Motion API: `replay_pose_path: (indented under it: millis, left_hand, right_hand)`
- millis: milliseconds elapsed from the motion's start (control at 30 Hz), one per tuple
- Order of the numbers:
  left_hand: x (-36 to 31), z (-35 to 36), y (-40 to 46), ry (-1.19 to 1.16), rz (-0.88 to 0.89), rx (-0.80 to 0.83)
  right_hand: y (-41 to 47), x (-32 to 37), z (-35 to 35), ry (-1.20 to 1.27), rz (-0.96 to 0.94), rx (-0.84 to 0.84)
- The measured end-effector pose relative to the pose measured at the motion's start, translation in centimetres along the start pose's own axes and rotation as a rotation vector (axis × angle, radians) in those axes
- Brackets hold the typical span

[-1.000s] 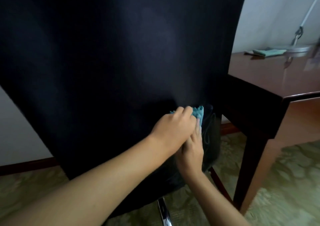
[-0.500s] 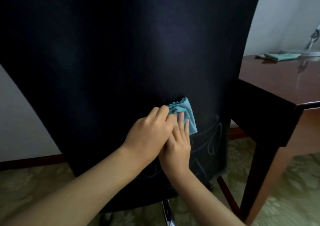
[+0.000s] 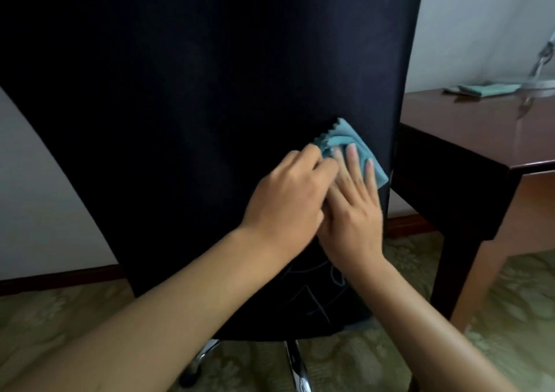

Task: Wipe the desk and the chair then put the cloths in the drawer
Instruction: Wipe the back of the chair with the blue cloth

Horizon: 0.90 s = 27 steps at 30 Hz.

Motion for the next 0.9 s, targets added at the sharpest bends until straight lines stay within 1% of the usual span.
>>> replay_pose_path:
  millis: [33,100,133,167,233,267,300,367,467,500,533,567,633,667,767,800,833,867,900]
  left_hand:
    - [-0.4,1.1,0.0,-0.040,-0.007,0.005]
    - [-0.6,3.9,-2.0,-0.065,-0.016,0.092]
    - [-0.2,5.5,-3.8,-0.062,-0.033,0.180]
    - [0.4,7.3,-5.9,-0.049,-0.076,0.304]
    - [1.8,10.4,-10.5,0.015,-0.162,0.539]
    - [2.0,10.8,-11.7,0.030,-0.174,0.565]
    - [1.9,10.8,-12.2,0.035,-0.168,0.560]
    - [1.4,9.8,-11.4,-0.010,-0.131,0.418]
    - [1.4,6.5,-8.2,-0.079,-0.083,0.060]
    - [1.4,5.4,-7.3,-0.096,-0.078,-0.025]
    - [1.4,4.8,-6.7,-0.102,-0.075,-0.075]
    - [1.3,4.8,-6.5,-0.101,-0.083,-0.076]
    - [0.8,5.7,-7.4,-0.122,-0.095,0.019]
    - [0.6,6.4,-8.6,-0.156,-0.100,0.074]
    - [0.9,8.0,-12.9,-0.254,-0.124,0.220]
    - [1.3,8.2,-14.1,-0.276,-0.135,0.247]
    - [1.8,8.4,-15.0,-0.291,-0.142,0.263]
    - [2.2,8.5,-15.4,-0.298,-0.149,0.270]
    - [2.7,8.6,-15.6,-0.302,-0.160,0.265]
  right_hand:
    - [-1.3,-1.0,0.2,-0.010,0.001,0.013]
    - [-6.2,-2.2,1.0,-0.026,-0.030,0.115]
    - [-9.4,-2.3,1.5,-0.048,-0.088,0.192]
    - [-12.8,-2.2,1.9,-0.079,-0.165,0.270]
    - [-18.3,-1.9,2.4,-0.147,-0.363,0.412]
    - [-18.7,-2.1,2.4,-0.166,-0.442,0.441]
    - [-18.0,-2.4,2.2,-0.176,-0.497,0.447]
    - [-14.3,-2.9,2.1,-0.149,-0.530,0.379]
    - [-6.5,-3.7,1.6,-0.087,-0.477,0.200]
    - [-4.6,-4.0,1.7,-0.081,-0.458,0.142]
    - [-3.5,-4.1,1.8,-0.082,-0.433,0.090]
    - [-3.3,-4.1,2.2,-0.081,-0.410,0.064]
    - [-6.5,-4.1,2.7,-0.063,-0.422,0.115]
    - [-9.6,-4.2,2.9,-0.058,-0.464,0.184]
    - [-20.1,-5.7,2.1,-0.097,-0.618,0.498]
    - [-21.6,-6.5,1.7,-0.130,-0.651,0.552]
    - [-21.4,-7.1,1.6,-0.148,-0.650,0.572]
    - [-19.8,-7.4,1.8,-0.160,-0.634,0.541]
    - [-17.5,-7.3,2.2,-0.162,-0.610,0.475]
Point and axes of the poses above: each hand's wrist, its own y-axis towards the middle knuckle, its own z-axis out of the palm, x = y × z, the point moved 5 cm from there along y, towards the middle knuckle, and after that the axes turned 10 degrees about -y, right-handed, at the moved point
